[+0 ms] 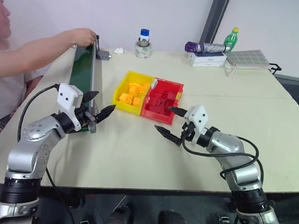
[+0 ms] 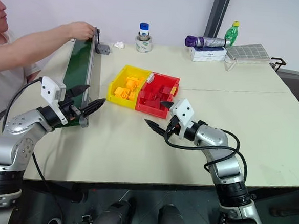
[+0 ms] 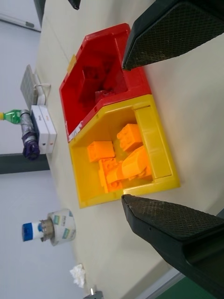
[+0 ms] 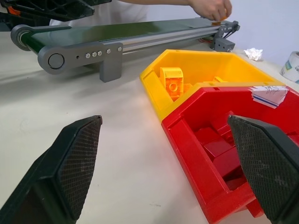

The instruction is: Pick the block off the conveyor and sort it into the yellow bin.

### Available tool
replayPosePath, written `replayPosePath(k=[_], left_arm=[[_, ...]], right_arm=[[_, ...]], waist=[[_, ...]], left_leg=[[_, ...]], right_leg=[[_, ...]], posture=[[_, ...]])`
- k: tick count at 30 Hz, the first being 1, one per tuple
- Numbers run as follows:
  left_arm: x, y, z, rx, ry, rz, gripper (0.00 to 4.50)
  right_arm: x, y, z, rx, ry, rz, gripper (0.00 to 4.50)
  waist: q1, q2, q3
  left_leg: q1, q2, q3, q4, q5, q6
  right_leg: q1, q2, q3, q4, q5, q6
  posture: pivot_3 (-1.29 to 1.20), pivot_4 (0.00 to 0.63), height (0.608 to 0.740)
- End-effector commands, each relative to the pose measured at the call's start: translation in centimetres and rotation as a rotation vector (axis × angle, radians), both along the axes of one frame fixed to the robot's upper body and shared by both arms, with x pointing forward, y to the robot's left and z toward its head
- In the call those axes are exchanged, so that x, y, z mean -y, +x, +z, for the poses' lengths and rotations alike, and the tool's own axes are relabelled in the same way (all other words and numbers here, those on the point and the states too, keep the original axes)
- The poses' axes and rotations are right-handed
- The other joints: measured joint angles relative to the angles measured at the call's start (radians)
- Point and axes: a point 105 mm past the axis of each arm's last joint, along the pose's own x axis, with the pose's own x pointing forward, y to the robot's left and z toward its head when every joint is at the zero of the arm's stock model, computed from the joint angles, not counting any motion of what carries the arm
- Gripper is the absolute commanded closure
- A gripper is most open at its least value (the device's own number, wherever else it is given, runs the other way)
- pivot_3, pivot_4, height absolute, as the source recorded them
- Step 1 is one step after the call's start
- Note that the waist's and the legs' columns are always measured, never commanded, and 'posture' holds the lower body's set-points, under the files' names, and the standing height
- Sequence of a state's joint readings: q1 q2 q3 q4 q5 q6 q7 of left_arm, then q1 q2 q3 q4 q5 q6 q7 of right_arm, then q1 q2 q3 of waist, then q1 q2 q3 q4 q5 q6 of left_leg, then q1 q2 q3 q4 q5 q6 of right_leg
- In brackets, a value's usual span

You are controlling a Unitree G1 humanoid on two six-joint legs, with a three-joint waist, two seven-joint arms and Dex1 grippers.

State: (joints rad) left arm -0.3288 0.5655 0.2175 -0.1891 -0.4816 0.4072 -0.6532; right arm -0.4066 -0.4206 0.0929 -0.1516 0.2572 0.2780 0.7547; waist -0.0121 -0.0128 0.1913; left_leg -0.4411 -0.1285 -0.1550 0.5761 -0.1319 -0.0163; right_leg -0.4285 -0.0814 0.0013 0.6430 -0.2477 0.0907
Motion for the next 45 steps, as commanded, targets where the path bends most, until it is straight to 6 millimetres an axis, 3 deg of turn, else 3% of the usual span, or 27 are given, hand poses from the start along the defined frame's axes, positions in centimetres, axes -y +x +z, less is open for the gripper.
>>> replayPosePath(k=[1, 35, 41, 45], left_arm=[[0.0, -0.2, 1.1, 0.052, -0.002, 0.000, 0.04], [-0.7, -1.2, 1.1, 0.050, -0.040, 0.015, 0.04], [-2.0, -1.7, 1.3, 0.117, -0.068, 0.194, 0.04], [-2.9, -2.7, 0.4, 0.143, -0.073, 0.354, 0.04]], right_arm=[[-0.1, -0.3, 1.3, 0.051, 0.011, 0.013, 0.00], [-0.1, -0.4, 1.1, 0.051, 0.020, 0.006, 0.00], [0.2, -0.5, 1.0, 0.047, 0.019, 0.002, 0.00], [0.3, -0.5, 0.9, 0.044, 0.017, 0.001, 0.00]], waist=[[0.000, 0.000, 0.000], [0.000, 0.000, 0.000], [-0.001, 0.000, 0.000], [0.000, 0.000, 0.000]], left_leg=[[0.000, 0.000, 0.000, 0.000, 0.000, 0.000], [0.000, 0.000, 0.000, 0.000, 0.000, 0.000], [-0.001, 0.000, 0.000, 0.000, 0.000, 0.000], [-0.001, 0.000, 0.000, -0.001, 0.000, 0.000]], right_leg=[[0.000, 0.000, 0.000, 0.000, 0.000, 0.000], [0.000, 0.000, 0.000, -0.001, 0.000, 0.001], [0.000, 0.000, 0.000, -0.002, 0.000, 0.001], [0.000, 0.000, 0.000, -0.004, 0.000, 0.000]], posture=[[0.00, 0.150, 0.740], [0.00, 0.150, 0.740], [0.00, 0.150, 0.740], [0.00, 0.150, 0.740]])
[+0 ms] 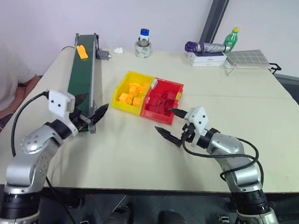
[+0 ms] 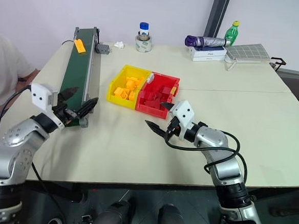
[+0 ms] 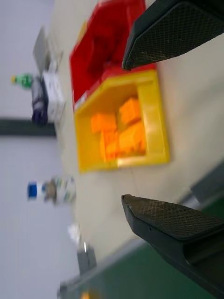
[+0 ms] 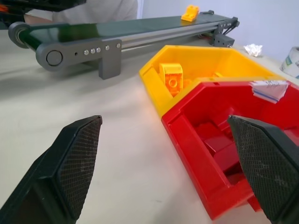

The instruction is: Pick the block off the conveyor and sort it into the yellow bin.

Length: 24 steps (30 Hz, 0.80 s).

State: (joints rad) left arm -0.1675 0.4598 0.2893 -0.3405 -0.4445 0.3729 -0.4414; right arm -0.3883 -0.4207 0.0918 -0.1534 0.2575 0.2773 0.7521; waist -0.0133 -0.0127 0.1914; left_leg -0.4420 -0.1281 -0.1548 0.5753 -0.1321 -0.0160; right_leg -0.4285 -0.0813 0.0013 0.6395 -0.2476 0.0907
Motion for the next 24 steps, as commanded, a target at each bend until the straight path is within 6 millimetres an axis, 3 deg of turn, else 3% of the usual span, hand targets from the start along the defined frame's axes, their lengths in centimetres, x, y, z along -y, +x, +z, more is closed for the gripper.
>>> replayPosePath(k=[1, 7, 13, 24], left_arm=[[-1.0, -1.2, 1.2, 0.086, 0.012, 0.142, 0.04], [-2.8, -2.1, -0.2, 0.079, -0.018, 0.410, 0.04], [-1.4, -2.7, -1.0, 0.061, -0.058, 0.455, 0.04], [-1.5, -1.8, -0.9, 0.061, -0.069, 0.519, 0.04]], right_arm=[[0.1, -0.4, 1.4, 0.059, 0.016, 0.009, 0.00], [-0.1, -0.3, 1.5, 0.058, 0.013, 0.020, 0.00], [-0.1, -0.3, 1.5, 0.061, 0.014, 0.020, 0.00], [-0.1, -0.3, 1.5, 0.060, 0.017, 0.017, 0.00]], waist=[[0.002, 0.000, 0.000], [0.004, 0.000, 0.000], [0.004, 0.000, 0.000], [0.004, 0.000, 0.000]], left_leg=[[0.000, 0.000, 0.000, 0.000, 0.000, 0.000], [0.000, 0.000, 0.000, 0.000, 0.000, 0.000], [0.000, 0.000, 0.000, 0.000, 0.000, 0.000], [0.000, 0.000, 0.000, 0.000, 0.000, 0.000]], right_leg=[[0.000, 0.000, 0.000, 0.000, 0.000, 0.000], [0.001, 0.000, -0.001, -0.001, -0.001, 0.002], [0.002, 0.000, -0.001, -0.002, -0.001, 0.002], [0.002, 0.000, -0.002, -0.002, -0.001, 0.002]], posture=[[0.00, 0.150, 0.740], [0.00, 0.150, 0.740], [0.00, 0.150, 0.740], [0.00, 0.150, 0.740]])
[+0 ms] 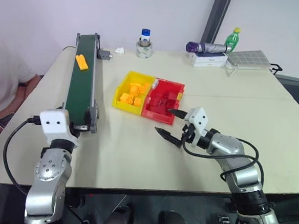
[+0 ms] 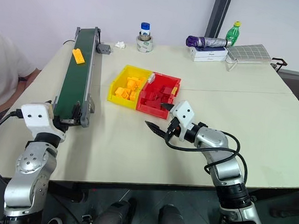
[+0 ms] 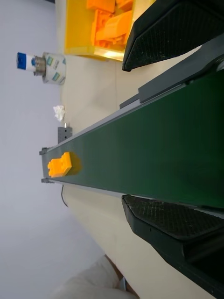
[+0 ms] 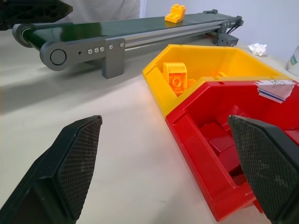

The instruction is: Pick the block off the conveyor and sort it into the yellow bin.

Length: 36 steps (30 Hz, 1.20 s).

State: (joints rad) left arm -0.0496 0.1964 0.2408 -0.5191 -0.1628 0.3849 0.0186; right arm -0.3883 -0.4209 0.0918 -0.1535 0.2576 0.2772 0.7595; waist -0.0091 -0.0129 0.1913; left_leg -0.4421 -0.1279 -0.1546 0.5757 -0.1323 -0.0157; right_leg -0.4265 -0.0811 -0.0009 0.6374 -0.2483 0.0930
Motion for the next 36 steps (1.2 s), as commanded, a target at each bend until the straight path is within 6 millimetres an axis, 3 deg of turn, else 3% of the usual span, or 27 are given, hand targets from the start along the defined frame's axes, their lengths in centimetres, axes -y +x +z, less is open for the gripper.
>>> replayPosePath(k=[1, 21, 36], left_arm=[[0.1, 0.0, 1.0, 0.034, 0.017, 0.004, 0.04], [-0.5, 2.5, 1.7, 0.024, 0.023, 0.035, 0.04], [-1.4, 6.5, 2.0, -0.139, 0.026, 0.141, 0.04]], right_arm=[[0.0, -0.3, 1.5, 0.062, 0.019, 0.010, 0.00], [-0.2, -0.4, 1.4, 0.058, 0.021, 0.010, 0.00], [-0.3, -0.5, 1.4, 0.058, 0.022, 0.010, 0.00]], waist=[[0.000, 0.000, 0.000], [0.000, 0.000, 0.000], [0.001, 0.000, 0.000]], left_leg=[[0.000, 0.000, 0.000, 0.000, 0.000, 0.000], [0.000, 0.000, 0.000, 0.001, 0.000, 0.000], [0.000, 0.000, 0.000, 0.002, 0.000, 0.000]], right_leg=[[0.000, 0.000, 0.000, 0.000, 0.000, 0.000], [0.000, 0.000, -0.001, 0.000, 0.002, -0.001], [0.001, 0.001, -0.001, 0.001, 0.004, 0.002]], posture=[[0.00, 0.150, 0.740], [0.00, 0.150, 0.740], [0.00, 0.150, 0.740]])
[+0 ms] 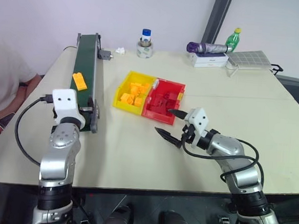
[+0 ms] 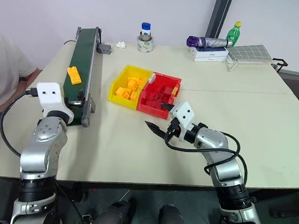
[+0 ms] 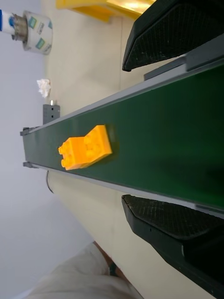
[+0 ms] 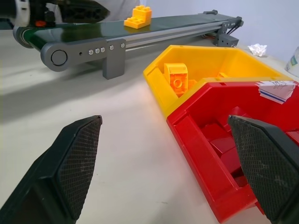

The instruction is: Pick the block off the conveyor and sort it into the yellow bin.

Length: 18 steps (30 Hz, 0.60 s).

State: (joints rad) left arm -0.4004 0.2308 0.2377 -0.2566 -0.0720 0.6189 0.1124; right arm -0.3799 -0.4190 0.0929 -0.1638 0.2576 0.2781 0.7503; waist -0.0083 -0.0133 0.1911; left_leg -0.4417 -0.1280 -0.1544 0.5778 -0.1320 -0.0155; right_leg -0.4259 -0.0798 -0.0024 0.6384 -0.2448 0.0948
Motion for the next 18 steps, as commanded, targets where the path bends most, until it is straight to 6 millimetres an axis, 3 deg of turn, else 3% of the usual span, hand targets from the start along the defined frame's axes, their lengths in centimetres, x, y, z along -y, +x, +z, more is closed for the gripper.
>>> replayPosePath(k=[1, 10, 18], left_arm=[[-0.6, 0.9, 1.2, -0.005, 0.041, 0.019, 0.04], [-1.4, 3.6, 2.7, 0.030, 0.012, 0.059, 0.04], [-2.1, 3.4, 0.5, -0.031, -0.054, 0.109, 0.04]], right_arm=[[-0.3, -0.4, 1.4, 0.056, 0.018, 0.015, 0.00], [-0.4, -0.5, 1.5, 0.053, 0.019, 0.012, 0.00], [-0.1, -0.6, 1.4, 0.051, 0.018, -0.002, 0.00]], waist=[[0.000, 0.000, 0.000], [-0.001, 0.000, 0.000], [-0.002, 0.000, 0.000]], left_leg=[[0.000, 0.000, 0.000, 0.000, 0.000, 0.000], [0.000, 0.000, 0.000, 0.000, 0.000, 0.000], [0.000, 0.000, 0.000, 0.001, 0.000, 0.000]], right_leg=[[0.000, 0.000, 0.000, 0.000, 0.000, 0.000], [0.000, 0.000, 0.000, 0.000, 0.001, 0.001], [0.000, 0.000, 0.000, 0.001, 0.001, 0.001]], posture=[[0.00, 0.150, 0.740], [0.00, 0.150, 0.740], [0.00, 0.150, 0.740]])
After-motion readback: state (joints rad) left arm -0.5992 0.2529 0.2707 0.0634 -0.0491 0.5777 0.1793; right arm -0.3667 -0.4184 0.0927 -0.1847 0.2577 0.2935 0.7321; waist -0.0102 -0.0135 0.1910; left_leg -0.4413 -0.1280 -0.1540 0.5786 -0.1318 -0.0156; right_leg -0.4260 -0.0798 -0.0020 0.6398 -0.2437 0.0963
